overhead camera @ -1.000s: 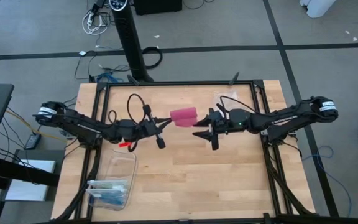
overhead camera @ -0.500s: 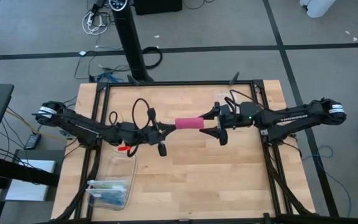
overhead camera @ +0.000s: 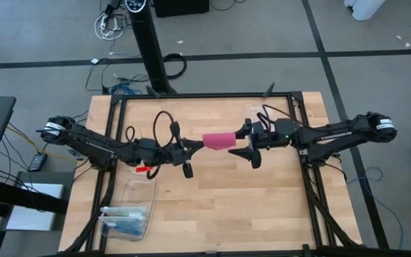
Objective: Roll bandage
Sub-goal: Roll the pink bandage
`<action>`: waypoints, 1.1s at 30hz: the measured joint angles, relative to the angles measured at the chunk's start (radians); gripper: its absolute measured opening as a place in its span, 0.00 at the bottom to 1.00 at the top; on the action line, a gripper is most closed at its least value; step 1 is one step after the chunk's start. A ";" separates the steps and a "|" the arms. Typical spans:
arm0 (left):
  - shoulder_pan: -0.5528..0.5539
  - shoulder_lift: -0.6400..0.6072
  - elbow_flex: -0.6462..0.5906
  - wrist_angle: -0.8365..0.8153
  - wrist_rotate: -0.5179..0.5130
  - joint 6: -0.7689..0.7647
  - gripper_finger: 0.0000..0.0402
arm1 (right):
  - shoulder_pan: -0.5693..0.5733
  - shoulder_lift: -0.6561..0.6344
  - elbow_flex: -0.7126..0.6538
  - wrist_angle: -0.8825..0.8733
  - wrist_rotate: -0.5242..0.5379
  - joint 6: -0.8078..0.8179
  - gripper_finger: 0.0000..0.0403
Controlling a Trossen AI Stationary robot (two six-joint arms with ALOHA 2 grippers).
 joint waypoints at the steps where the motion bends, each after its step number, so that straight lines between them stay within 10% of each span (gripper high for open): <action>1: 0.001 0.000 0.000 0.000 0.000 0.000 0.00 | 0.003 0.010 0.000 0.019 -0.002 -0.002 0.73; 13: 0.018 0.000 0.000 0.009 0.000 0.002 0.00 | 0.008 0.128 0.000 0.153 -0.009 0.050 0.51; 22: 0.052 0.000 0.000 -0.001 -0.041 0.010 0.00 | 0.049 0.119 0.000 0.187 0.085 0.005 0.03; 33: 0.112 0.000 0.000 -0.062 -0.052 0.003 0.00 | 0.099 0.116 0.000 0.224 0.083 0.081 0.02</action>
